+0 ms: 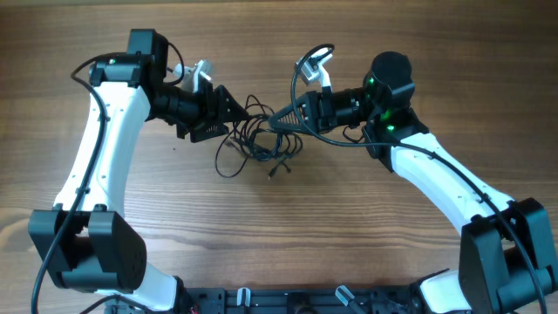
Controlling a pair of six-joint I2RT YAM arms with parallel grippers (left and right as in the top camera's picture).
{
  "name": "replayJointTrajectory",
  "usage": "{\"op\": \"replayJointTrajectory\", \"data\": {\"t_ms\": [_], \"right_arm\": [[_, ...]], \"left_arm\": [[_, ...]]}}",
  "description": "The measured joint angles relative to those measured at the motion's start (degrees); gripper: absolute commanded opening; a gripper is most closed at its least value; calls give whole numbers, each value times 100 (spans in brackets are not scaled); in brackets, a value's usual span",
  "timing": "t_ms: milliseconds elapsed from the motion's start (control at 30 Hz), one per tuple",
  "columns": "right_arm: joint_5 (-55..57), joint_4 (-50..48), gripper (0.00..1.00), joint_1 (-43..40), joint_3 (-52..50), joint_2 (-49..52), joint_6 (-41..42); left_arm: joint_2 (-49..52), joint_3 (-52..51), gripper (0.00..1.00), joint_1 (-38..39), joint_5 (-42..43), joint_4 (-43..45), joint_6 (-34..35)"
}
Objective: Untangle cables
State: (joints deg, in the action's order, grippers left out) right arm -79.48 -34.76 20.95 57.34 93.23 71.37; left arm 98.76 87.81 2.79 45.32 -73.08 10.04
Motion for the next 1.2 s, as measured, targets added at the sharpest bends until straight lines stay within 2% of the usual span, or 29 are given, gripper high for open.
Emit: {"op": "replayJointTrajectory", "data": {"t_ms": [33, 133, 167, 333, 367, 433, 500, 533, 633, 700, 833, 900, 933, 967, 1000, 1033, 1100, 1200], "right_arm": [[-2, 0, 4, 0, 0, 0, 17], [-2, 0, 4, 0, 0, 0, 44], [-2, -2, 4, 0, 0, 0, 59], [-13, 0, 4, 0, 0, 0, 61], [-22, 15, 4, 0, 0, 0, 35], [-24, 247, 4, -11, 2, 0, -142], [50, 1384, 4, -96, -9, 9, -793], [330, 2511, 4, -179, 28, 15, -1287], [1709, 5042, 4, -420, -33, 42, -2422], [2675, 5884, 4, -568, -9, 42, -3005], [4238, 6721, 4, -872, -13, 42, -3381], [4151, 6553, 8, -957, -22, 42, -3703], [3768, 6269, 18, -955, -20, 42, -3960], [3261, 6061, 33, -911, -20, 42, -4214], [2837, 5869, 40, -859, -20, 42, -4345], [2557, 5711, 40, -787, -20, 42, -4450], [2229, 5556, 43, -577, -20, 42, -4465], [2262, 5370, 49, -275, -20, 42, -4251]], "left_arm": [[0, 0, 70, 42, 61, 0, -39], [0, 0, 27, 192, 389, -11, -221], [0, 0, 6, 240, 433, 0, -247], [0, 0, 4, 352, 428, 160, -190], [0, 0, 4, 350, 282, 199, -31], [0, 0, 4, 326, -678, 273, 612], [0, 0, 4, 227, -1781, 225, 1340], [0, 0, 4, 162, -2275, 197, 1641], [0, 0, 4, 11, -2983, 94, 2094], [0, 0, 4, -162, -3471, 92, 2210], [0, -2, 4, -713, -3956, 76, 2271], [0, -2, 4, -850, -3773, 42, 2227], [0, -2, 4, -892, -3263, 96, 1987], [0, -2, 4, -896, -2142, 190, 1370], [0, -2, 4, -861, -1602, 221, 1084], [0, -2, 4, -822, -649, 284, 743], [0, -2, 4, -706, 553, 330, 348], [0, -2, 4, -509, 979, 407, 153]]}}
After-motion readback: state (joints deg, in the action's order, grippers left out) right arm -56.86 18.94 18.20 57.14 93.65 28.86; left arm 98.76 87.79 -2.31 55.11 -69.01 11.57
